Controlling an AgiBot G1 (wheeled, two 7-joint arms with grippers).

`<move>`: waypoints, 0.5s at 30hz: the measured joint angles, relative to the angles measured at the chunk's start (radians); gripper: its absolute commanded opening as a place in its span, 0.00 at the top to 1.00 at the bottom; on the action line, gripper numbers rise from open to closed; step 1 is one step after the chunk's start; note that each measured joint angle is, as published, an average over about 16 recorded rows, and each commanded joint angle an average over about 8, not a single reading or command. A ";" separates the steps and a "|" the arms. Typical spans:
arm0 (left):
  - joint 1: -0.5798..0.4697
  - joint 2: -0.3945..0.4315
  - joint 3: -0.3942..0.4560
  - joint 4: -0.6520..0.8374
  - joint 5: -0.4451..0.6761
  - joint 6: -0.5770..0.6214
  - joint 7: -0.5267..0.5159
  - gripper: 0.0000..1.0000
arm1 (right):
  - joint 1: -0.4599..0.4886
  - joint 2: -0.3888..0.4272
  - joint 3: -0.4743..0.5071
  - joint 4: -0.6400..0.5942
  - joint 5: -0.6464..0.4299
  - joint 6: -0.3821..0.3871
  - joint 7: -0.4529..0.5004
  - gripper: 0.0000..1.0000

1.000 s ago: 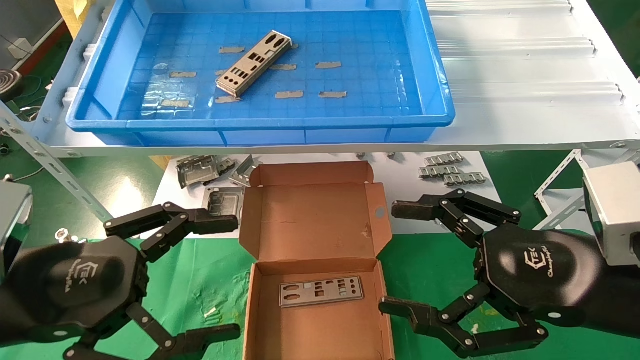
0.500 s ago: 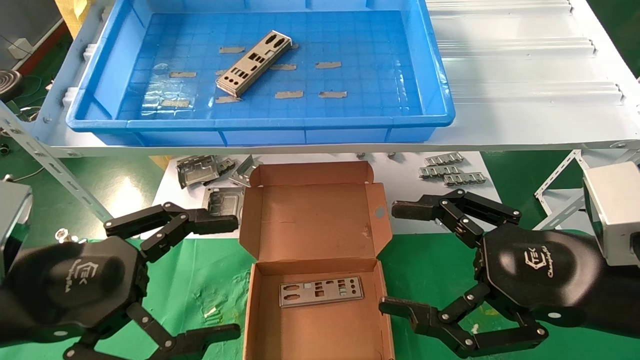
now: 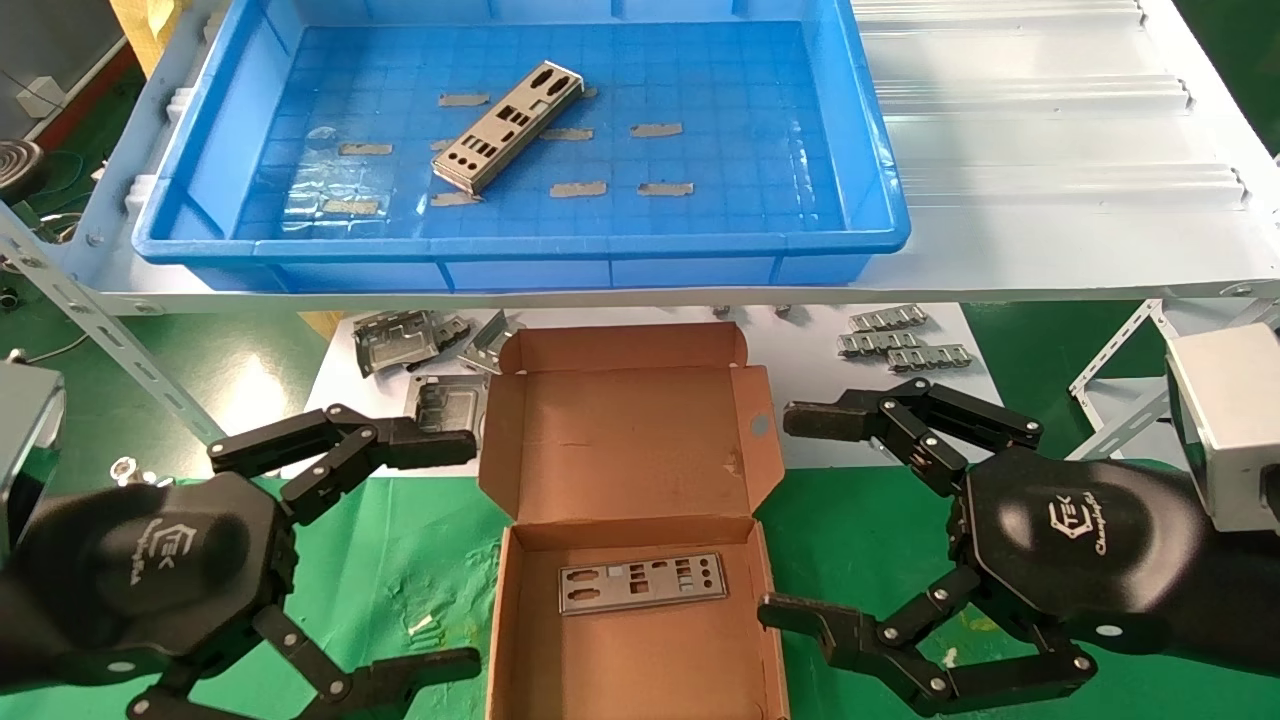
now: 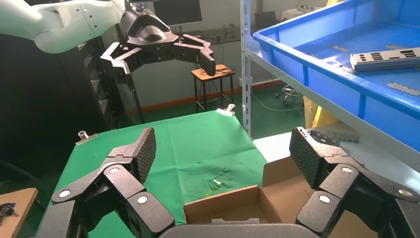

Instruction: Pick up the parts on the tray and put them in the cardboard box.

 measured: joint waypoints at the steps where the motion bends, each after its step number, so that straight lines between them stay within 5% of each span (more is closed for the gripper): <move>1: 0.000 0.000 0.000 0.000 0.000 0.000 0.000 0.00 | 0.000 0.000 0.000 0.000 0.000 0.000 0.000 0.00; 15: 0.000 0.000 0.000 0.000 0.000 0.000 0.000 0.00 | 0.000 0.000 0.000 0.000 0.000 0.000 0.000 0.00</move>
